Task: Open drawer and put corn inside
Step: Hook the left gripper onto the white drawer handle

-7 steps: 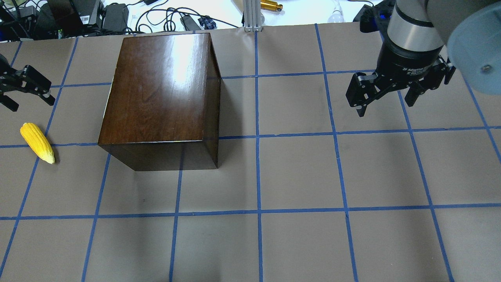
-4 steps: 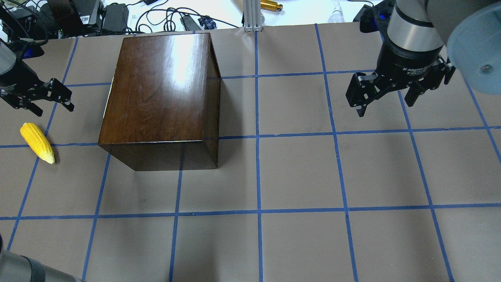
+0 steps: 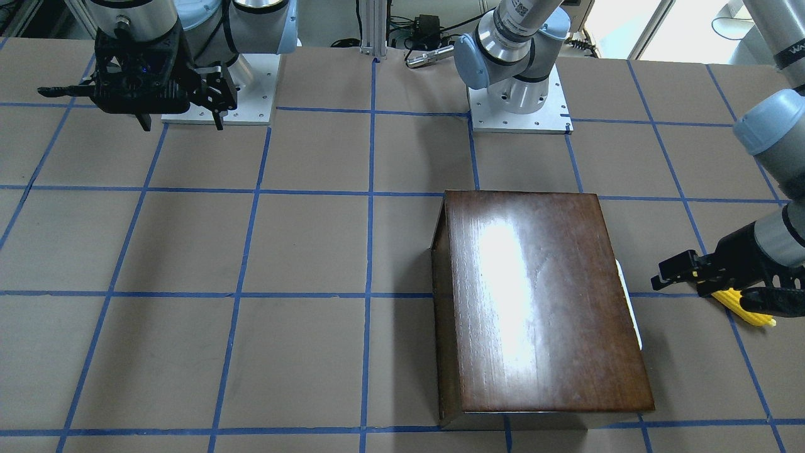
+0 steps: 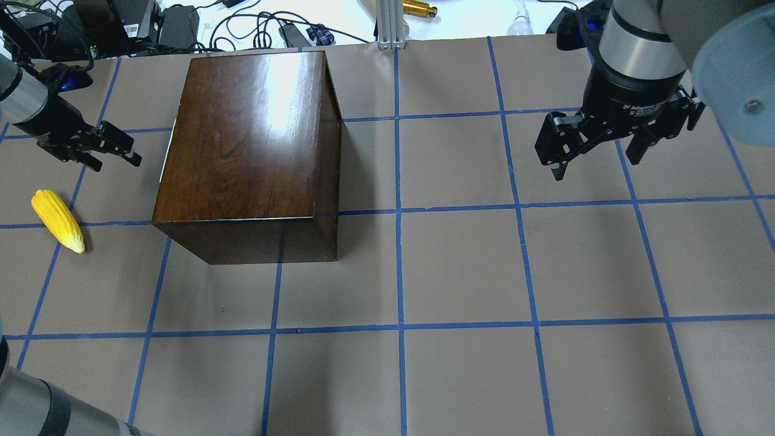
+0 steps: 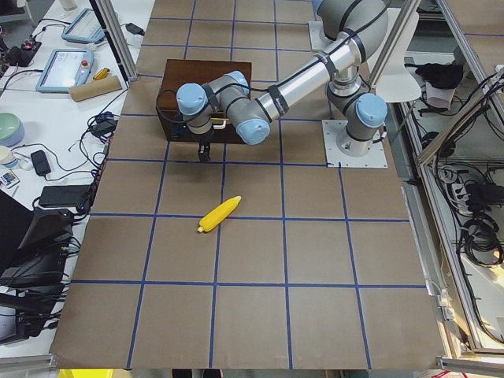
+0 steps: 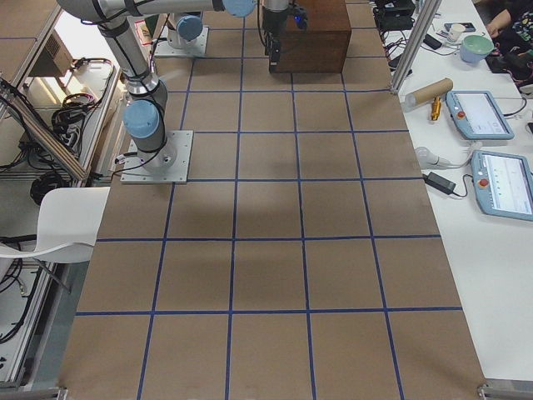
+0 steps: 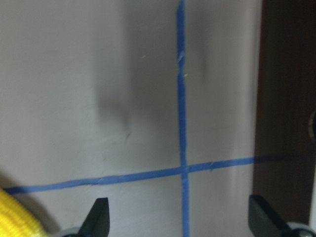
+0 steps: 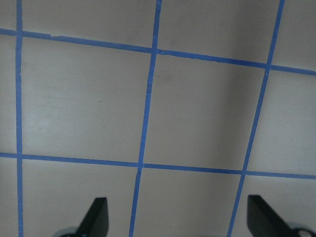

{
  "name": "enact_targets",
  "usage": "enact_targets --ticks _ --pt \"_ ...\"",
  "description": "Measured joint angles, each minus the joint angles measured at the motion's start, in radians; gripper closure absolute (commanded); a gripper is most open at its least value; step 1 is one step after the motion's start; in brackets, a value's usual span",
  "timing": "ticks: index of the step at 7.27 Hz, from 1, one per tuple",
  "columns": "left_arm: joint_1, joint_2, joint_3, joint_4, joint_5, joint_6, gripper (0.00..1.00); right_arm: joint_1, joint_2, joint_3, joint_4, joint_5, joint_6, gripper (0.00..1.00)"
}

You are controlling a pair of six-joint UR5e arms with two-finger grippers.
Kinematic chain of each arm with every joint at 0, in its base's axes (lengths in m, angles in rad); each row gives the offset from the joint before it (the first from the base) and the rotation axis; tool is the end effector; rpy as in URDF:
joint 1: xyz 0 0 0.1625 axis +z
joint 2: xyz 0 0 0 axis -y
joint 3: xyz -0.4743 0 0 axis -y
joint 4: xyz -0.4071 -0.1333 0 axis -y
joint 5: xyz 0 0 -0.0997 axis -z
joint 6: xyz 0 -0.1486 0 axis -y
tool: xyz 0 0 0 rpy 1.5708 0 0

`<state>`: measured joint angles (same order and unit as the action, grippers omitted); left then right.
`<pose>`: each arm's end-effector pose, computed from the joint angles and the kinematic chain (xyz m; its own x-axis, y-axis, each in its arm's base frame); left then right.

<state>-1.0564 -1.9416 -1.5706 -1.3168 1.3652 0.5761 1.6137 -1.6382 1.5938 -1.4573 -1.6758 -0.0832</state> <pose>0.1692 -0.6320 0.3010 -0.9711 0.0498 0.2334 0.0481 0.9988 -0.0129 0.1375 -0.4585 0.4995 -0.9863 -0.1325 0.0985 -0.1252 0.9891 0.0775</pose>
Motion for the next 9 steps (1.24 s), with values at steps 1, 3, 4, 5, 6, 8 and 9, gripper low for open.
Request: enact_targets --ticks 1,3,4,5,6,8,9 --pt "-0.003 -0.001 0.0 -0.005 -0.06 -0.011 0.0 0.0 0.0 0.0 0.0 0.0 0.0 0.0" --pt "-0.019 -0.005 0.0 -0.008 -0.11 -0.039 0.0 0.0 0.0 0.0 0.0 0.0 -0.001 0.0" --pt "-0.03 -0.007 0.0 -0.008 -0.115 -0.045 0.0 0.0 0.0 0.0 0.0 0.0 0.0 0.0" --pt "-0.038 -0.011 0.0 -0.009 -0.116 -0.046 0.0 0.0 0.0 0.0 0.0 -0.001 0.0 0.0" --pt "-0.042 -0.015 0.0 -0.008 -0.116 -0.046 0.0 0.0 0.001 0.0 0.0 -0.001 0.0 0.0" --pt "-0.044 -0.033 0.0 -0.004 -0.116 -0.044 0.0 0.0 0.001 0.0 0.0 -0.001 0.0 0.0" --pt "-0.045 -0.047 0.0 -0.001 -0.116 -0.042 0.0 0.0 0.001 0.0 0.0 0.0 0.0 0.0"
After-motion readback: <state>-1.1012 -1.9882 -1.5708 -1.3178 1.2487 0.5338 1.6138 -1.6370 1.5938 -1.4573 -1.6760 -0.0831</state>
